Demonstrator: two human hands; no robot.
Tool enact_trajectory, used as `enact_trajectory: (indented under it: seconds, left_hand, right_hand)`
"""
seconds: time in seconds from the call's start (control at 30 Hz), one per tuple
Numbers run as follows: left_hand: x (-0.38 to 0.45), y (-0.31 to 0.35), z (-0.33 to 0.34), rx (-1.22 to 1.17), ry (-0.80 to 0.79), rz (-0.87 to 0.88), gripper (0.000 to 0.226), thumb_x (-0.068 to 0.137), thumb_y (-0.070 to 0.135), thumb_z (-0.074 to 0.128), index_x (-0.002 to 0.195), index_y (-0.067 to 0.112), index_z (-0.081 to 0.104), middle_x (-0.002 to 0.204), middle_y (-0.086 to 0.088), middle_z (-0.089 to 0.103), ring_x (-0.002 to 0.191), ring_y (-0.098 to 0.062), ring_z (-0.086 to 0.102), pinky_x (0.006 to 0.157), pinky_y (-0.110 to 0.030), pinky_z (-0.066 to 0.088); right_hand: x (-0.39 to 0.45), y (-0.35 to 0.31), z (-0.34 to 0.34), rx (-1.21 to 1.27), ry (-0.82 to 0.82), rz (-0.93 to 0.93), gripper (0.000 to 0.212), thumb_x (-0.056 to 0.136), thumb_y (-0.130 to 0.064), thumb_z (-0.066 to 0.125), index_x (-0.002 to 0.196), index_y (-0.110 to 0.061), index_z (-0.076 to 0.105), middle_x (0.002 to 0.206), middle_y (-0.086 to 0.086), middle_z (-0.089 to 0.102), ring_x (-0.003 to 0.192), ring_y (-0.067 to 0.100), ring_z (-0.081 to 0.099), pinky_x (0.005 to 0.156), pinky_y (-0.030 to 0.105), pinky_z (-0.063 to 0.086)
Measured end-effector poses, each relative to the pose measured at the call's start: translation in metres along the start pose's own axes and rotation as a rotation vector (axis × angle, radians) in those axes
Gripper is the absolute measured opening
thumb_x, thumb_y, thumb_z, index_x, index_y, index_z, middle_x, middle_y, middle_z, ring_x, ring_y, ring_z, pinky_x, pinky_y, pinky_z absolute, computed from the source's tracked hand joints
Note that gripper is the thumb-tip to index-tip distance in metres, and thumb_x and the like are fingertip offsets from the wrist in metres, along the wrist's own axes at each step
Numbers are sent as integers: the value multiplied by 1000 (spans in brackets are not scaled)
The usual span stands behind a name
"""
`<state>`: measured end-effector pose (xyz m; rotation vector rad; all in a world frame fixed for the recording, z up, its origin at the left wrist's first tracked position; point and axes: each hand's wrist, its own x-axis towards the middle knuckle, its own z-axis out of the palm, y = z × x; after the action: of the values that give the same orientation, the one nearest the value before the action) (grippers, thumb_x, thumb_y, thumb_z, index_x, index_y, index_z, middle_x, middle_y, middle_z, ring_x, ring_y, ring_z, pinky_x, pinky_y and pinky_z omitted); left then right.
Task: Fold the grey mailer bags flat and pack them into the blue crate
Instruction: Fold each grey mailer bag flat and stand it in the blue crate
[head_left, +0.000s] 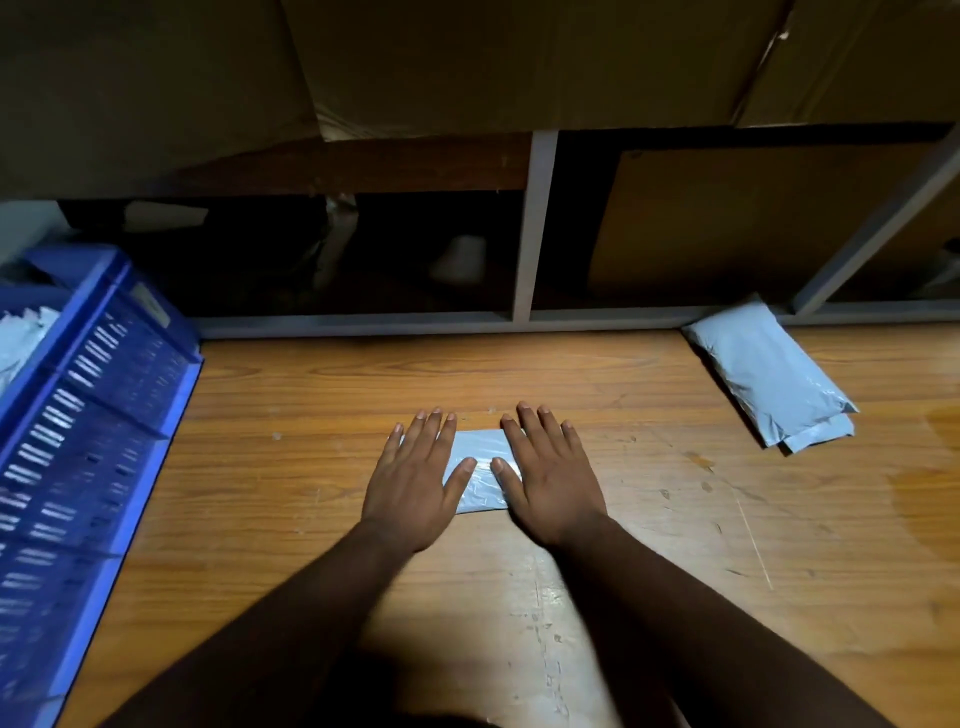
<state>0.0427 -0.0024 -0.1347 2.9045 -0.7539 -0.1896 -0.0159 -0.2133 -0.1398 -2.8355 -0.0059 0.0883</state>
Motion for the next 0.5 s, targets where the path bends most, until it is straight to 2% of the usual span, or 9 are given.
enact_trajectory:
  seconds: [0.1, 0.17, 0.27, 0.33, 0.4, 0.43, 0.5]
  left_hand:
    - [0, -2, -8, -48, -53, -18, 82, 97, 67, -10, 164, 25, 8, 172, 5, 7, 158, -13, 1, 128, -41, 2]
    - [-1, -15, -18, -102, -72, -82, 71, 103, 61, 5, 163, 26, 18, 171, 6, 11, 158, -13, 5, 128, -42, 4]
    - [-2, -38, -29, -204, -89, -107, 57, 104, 59, 38, 151, 28, 45, 169, 2, 23, 157, -17, 15, 125, -47, 13]
    - [3, -44, -41, -298, -152, -95, 49, 97, 60, 56, 131, 26, 59, 165, -1, 32, 153, -18, 25, 124, -49, 19]
    - [6, -44, -53, -318, -193, -94, 40, 88, 60, 69, 108, 25, 64, 147, 2, 53, 134, -18, 47, 118, -51, 29]
    - [7, -43, -58, -354, -189, -106, 38, 83, 60, 75, 98, 28, 63, 129, 6, 63, 117, -16, 56, 112, -52, 38]
    - [8, -40, -71, -483, -167, -139, 39, 73, 58, 83, 89, 31, 60, 98, 12, 67, 94, -15, 62, 88, -47, 53]
  right_hand:
    - [-1, -5, -7, 38, -64, 36, 68, 105, -63, 8, 165, -30, 7, 172, -6, -9, 158, 19, -17, 126, 51, -10]
    - [-9, 2, -14, 62, -86, 53, 66, 104, -60, 4, 165, -33, 6, 173, -7, -7, 158, 19, -13, 126, 52, -9]
    - [-15, 22, -27, 34, -81, -32, 65, 103, -58, 22, 162, -30, 26, 170, -1, 21, 157, 25, 14, 126, 51, 12]
    - [-4, 26, -41, 42, -69, -49, 70, 95, -60, 43, 154, -22, 44, 151, 5, 50, 141, 30, 43, 115, 45, 34]
    - [9, 22, -56, 39, -115, -38, 75, 86, -59, 61, 149, -19, 50, 133, 9, 60, 125, 32, 54, 103, 40, 42]
    - [13, 18, -61, 45, -156, -28, 77, 85, -55, 69, 149, -19, 50, 131, 10, 58, 123, 31, 54, 101, 39, 43]
    - [17, 14, -70, 108, -188, -6, 72, 82, -44, 79, 145, -19, 55, 126, 8, 55, 120, 29, 52, 97, 37, 45]
